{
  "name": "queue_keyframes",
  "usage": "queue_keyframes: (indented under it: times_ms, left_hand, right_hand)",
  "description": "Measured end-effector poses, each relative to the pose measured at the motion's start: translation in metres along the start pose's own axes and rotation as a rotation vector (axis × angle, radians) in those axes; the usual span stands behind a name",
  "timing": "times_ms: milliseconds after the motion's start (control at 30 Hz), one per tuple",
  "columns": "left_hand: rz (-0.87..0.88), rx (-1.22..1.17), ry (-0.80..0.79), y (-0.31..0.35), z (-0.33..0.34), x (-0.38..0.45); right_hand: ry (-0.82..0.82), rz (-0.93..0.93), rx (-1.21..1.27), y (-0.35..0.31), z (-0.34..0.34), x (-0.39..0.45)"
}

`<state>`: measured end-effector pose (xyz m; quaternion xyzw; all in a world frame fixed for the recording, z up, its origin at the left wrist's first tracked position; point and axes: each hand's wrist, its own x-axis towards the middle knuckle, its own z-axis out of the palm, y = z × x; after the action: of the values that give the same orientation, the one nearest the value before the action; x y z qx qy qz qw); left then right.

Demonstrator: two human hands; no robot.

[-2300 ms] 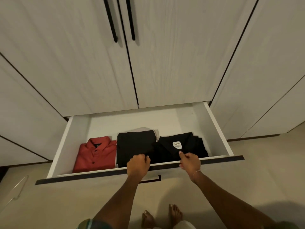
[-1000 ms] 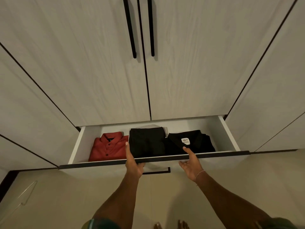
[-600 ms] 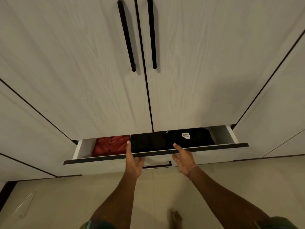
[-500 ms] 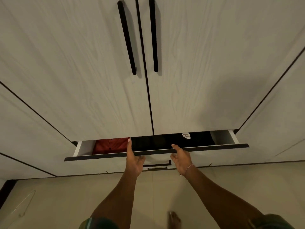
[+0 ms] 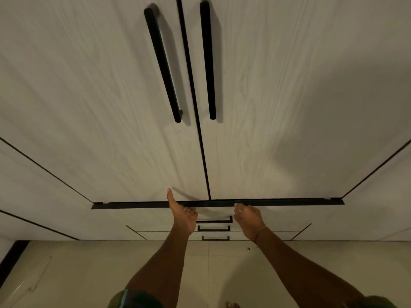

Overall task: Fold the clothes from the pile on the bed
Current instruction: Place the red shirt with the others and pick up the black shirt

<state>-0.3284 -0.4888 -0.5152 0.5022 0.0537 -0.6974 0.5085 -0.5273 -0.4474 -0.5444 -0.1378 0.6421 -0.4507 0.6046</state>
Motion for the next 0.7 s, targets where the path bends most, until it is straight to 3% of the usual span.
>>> queue_keyframes:
  times_ms: [133, 367, 700]
  left_hand:
    - [0.002, -0.036, 0.015, 0.001, 0.004, 0.010]
    - [0.019, -0.025, 0.013, 0.005, 0.007, 0.022]
    - [0.023, -0.176, 0.018, 0.005, 0.010, 0.016]
  right_hand:
    - [0.012, 0.012, -0.005, -0.001, 0.002, 0.009]
    - [0.026, 0.069, 0.192, -0.007, 0.006, 0.014]
    - [-0.012, 0.021, 0.165, -0.002, 0.005, 0.019]
